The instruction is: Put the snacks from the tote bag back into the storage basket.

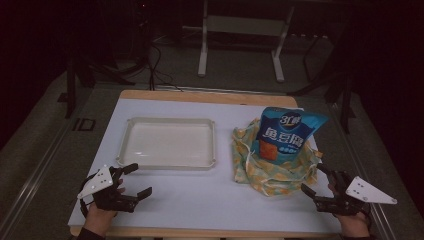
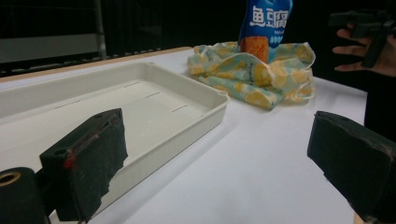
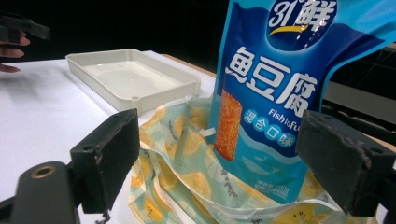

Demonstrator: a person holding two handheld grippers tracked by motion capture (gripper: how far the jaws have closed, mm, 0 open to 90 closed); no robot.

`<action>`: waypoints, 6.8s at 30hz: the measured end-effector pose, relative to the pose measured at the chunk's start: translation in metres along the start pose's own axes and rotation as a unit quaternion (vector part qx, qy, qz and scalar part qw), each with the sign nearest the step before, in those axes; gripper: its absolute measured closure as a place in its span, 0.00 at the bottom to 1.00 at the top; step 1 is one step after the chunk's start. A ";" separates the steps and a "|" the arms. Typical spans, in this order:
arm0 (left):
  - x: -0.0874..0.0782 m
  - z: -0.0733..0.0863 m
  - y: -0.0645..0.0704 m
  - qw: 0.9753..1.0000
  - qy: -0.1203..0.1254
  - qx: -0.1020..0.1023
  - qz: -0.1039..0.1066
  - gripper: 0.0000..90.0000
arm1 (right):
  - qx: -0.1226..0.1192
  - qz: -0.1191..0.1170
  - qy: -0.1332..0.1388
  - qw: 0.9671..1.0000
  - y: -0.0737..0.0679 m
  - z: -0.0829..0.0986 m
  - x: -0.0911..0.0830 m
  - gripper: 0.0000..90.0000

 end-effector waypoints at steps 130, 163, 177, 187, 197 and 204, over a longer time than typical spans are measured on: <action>0.366 -0.097 0.094 0.982 -0.130 0.050 0.124 0.86 | 0.035 -0.032 -0.106 0.993 0.088 0.002 0.097 0.89; 0.354 -0.150 0.125 0.983 -0.130 0.053 0.116 0.96 | 0.025 0.001 -0.104 0.994 0.099 -0.045 0.078 0.96; 0.332 -0.183 0.133 0.985 -0.115 0.056 0.112 0.96 | 0.010 0.006 -0.097 0.995 0.101 -0.086 0.076 0.97; 0.309 -0.192 0.124 0.988 -0.111 0.054 0.098 0.96 | 0.003 -0.006 -0.090 0.996 0.093 -0.104 0.091 0.97; 0.283 -0.194 0.107 0.989 -0.110 0.049 0.080 0.97 | -0.004 -0.025 -0.083 0.996 0.079 -0.114 0.116 0.98; 0.266 -0.190 0.094 0.991 -0.107 0.040 0.068 0.97 | -0.007 -0.038 -0.082 0.996 0.069 -0.119 0.133 0.98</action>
Point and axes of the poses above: each handheld gripper's, and its own axes: x roughly forward along the jaws, z roughly out of its underside, y roughly to its right, the point moved 4 cm from there along x, roughly forward along the jaws, and after that the axes turned 13 degrees about -x, right-handed, at the moved point
